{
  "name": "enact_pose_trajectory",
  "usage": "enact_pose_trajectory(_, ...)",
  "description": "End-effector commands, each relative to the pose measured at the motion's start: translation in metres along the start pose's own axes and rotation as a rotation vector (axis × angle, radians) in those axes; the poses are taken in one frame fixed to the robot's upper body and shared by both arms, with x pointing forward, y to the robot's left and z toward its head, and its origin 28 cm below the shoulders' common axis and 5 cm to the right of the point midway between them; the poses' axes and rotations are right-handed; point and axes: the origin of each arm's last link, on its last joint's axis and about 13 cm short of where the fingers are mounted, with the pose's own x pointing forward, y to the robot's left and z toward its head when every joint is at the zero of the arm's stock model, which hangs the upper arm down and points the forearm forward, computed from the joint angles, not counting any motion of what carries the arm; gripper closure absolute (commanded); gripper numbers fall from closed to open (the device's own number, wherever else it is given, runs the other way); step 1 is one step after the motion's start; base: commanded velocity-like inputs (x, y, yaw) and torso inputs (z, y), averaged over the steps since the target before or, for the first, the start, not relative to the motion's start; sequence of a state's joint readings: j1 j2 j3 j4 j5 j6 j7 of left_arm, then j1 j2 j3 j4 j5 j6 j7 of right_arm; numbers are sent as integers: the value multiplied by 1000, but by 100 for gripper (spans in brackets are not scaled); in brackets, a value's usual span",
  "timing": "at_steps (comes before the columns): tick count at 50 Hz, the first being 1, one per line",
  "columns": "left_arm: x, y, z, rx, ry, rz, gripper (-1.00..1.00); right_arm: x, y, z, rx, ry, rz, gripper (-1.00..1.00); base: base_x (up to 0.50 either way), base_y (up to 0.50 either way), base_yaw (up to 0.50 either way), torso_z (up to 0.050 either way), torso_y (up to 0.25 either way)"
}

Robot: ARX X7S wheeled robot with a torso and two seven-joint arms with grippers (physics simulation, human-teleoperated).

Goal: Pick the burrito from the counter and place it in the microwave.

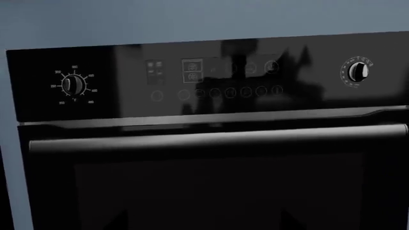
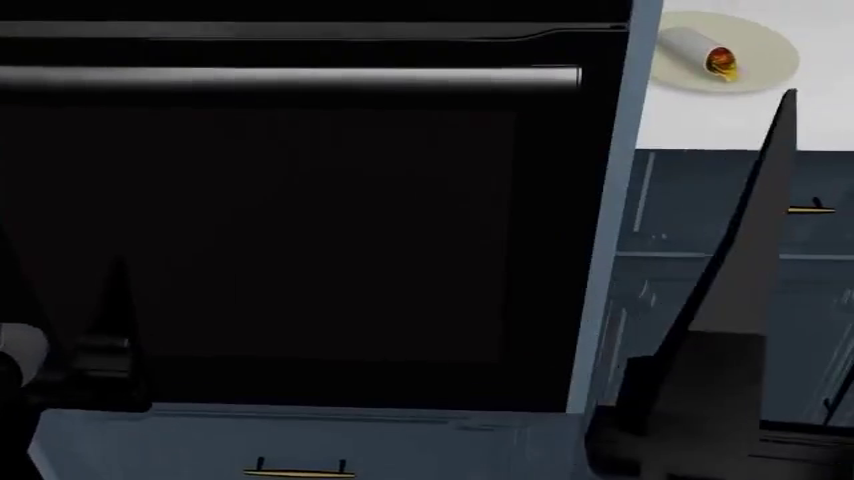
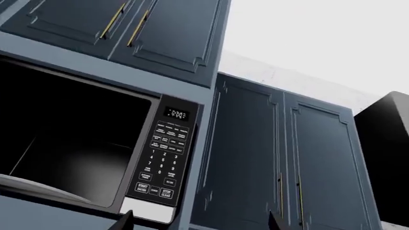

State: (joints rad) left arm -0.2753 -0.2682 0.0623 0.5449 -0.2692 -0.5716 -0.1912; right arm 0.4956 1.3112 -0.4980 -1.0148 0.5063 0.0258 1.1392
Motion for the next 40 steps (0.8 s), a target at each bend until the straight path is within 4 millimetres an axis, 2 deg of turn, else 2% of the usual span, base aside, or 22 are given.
enact_pose_trajectory(1, 8, 2, 25, 11, -36, -23, -100, 3, -18, 21, -53, -27, -82, -100, 0, 0, 0, 50, 0)
enact_pose_trajectory(4, 10, 2, 27, 12, -40, -22, -100, 3, -18, 21, -55, -29, -83, -100, 0, 0, 0, 50, 0)
enact_pose_trajectory(18, 10, 3, 30, 16, -55, -16, -100, 1, -17, 22, -31, -28, -88, -100, 0, 0, 0, 0, 0)
enact_pose_trajectory(23, 8, 3, 30, 16, -55, -18, -100, 0, -16, 22, -28, -28, -86, -100, 0, -468, 0, 0, 0)
enact_pose_trajectory(30, 8, 3, 27, 17, -52, -19, -100, 0, -17, 21, -36, -24, -69, -100, 0, 0, 0, 0, 0)
enact_pose_trajectory(40, 8, 3, 26, 20, -53, -19, -100, 2, -17, 21, -45, -24, -63, -100, 399, 0, 0, 0, 0)
